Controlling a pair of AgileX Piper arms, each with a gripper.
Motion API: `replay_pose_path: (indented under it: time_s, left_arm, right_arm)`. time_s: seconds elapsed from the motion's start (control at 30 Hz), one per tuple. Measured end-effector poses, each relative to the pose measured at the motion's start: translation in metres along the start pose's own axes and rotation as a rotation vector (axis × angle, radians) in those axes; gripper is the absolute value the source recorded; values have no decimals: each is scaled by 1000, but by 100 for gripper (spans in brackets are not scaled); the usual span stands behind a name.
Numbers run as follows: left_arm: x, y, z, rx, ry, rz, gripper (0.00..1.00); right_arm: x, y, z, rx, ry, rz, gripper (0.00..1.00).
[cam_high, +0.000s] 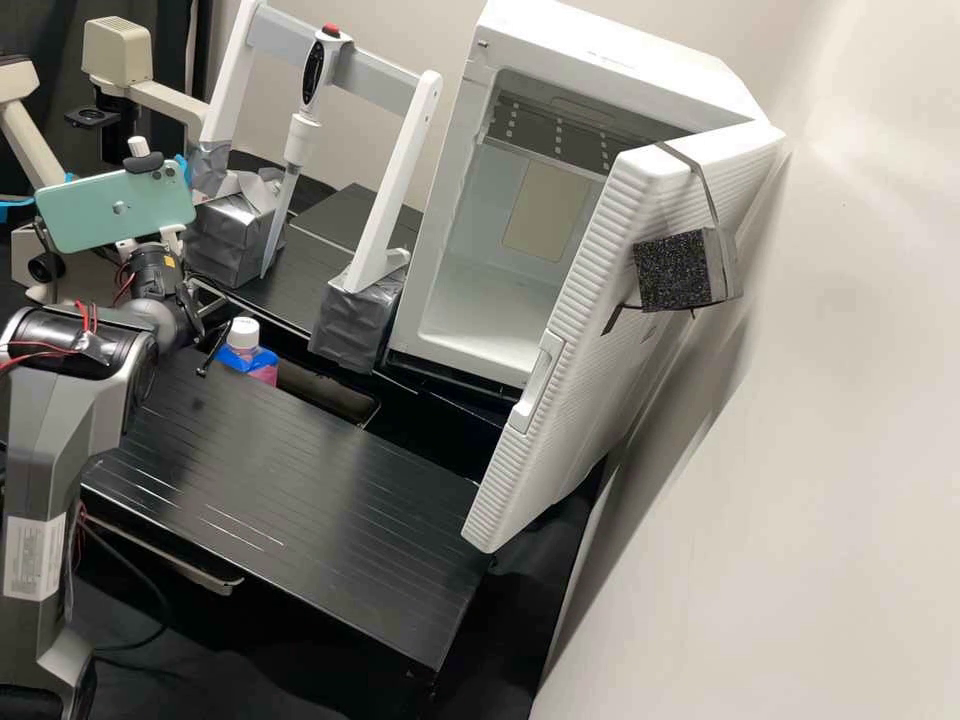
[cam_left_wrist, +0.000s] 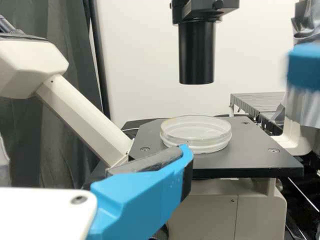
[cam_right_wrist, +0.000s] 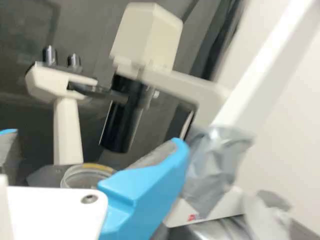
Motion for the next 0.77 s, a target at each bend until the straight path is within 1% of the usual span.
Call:
replay_pose_path:
  time_s: [0.03, 0.13, 0.23, 0.27, 0.37, 0.43, 0.5, 0.63, 0.67, 0.77]
  left_arm:
    - [0, 0, 0, 0, 0, 0, 100]
    - [0, 0, 0, 0, 0, 0, 100]
    - [0, 0, 0, 0, 0, 0, 100]
    - [0, 0, 0, 0, 0, 0, 100]
    - [0, 0, 0, 0, 0, 0, 100]
    - [0, 0, 0, 0, 0, 0, 100]
    - [0, 0, 0, 0, 0, 0, 100]
    - [0, 0, 0, 0, 0, 0, 100]
    - [0, 0, 0, 0, 0, 0, 100]
    - [0, 0, 0, 0, 0, 0, 100]
  right_arm:
    - [-7, 2, -4, -8, -2, 14, 100]
    - [-26, 7, -14, 6, -4, 72, 100]
    - [-52, 7, -24, -7, -12, 113, 100]
    - [-65, 8, -33, -16, -11, 148, 100]
    - [-88, 7, -46, -24, -18, 209, 100]
    - [-104, 5, -56, -43, -16, 241, 100]
    - [-122, 4, -63, -49, -29, 261, 100]
    - [-155, 2, -67, -21, -82, 287, 100]
    - [-160, 2, -67, -19, -97, 295, 100]
    - [-177, 2, -62, 5, -146, 315, 100]
